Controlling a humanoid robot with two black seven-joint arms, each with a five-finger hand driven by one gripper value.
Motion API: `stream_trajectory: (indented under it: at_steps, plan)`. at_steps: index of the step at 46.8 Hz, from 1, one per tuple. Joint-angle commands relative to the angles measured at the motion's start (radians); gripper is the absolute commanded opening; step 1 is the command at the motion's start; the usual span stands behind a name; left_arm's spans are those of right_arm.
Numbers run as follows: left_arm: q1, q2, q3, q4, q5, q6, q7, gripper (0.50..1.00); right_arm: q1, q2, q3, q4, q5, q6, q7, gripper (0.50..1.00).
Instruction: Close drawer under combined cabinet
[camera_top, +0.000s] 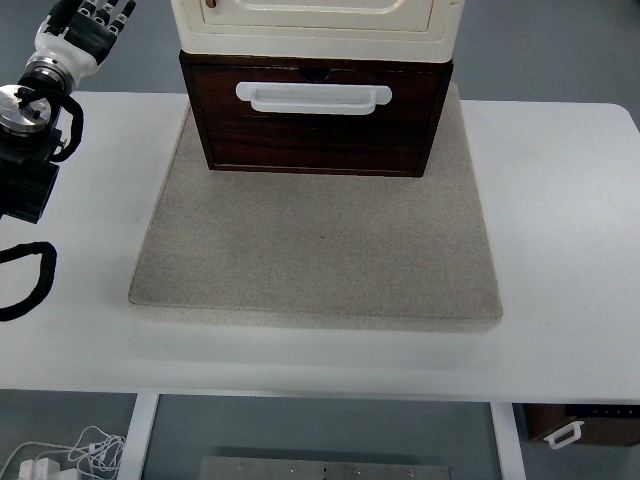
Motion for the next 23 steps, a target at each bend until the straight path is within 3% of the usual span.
stream_trajectory:
  at_steps: [1, 23]
  plan:
    - [0.0, -0.028, 0.0, -0.001, -0.003, 0.0, -0.005, 0.999, 0.0, 0.0, 0.0, 0.0, 0.0, 0.0, 0.0, 0.952]
    - [-0.001, -0.057, 0.0, -0.004, -0.004, 0.003, -0.04, 0.999, 0.0, 0.0, 0.008, 0.001, 0.002, 0.0, 0.0, 0.952]
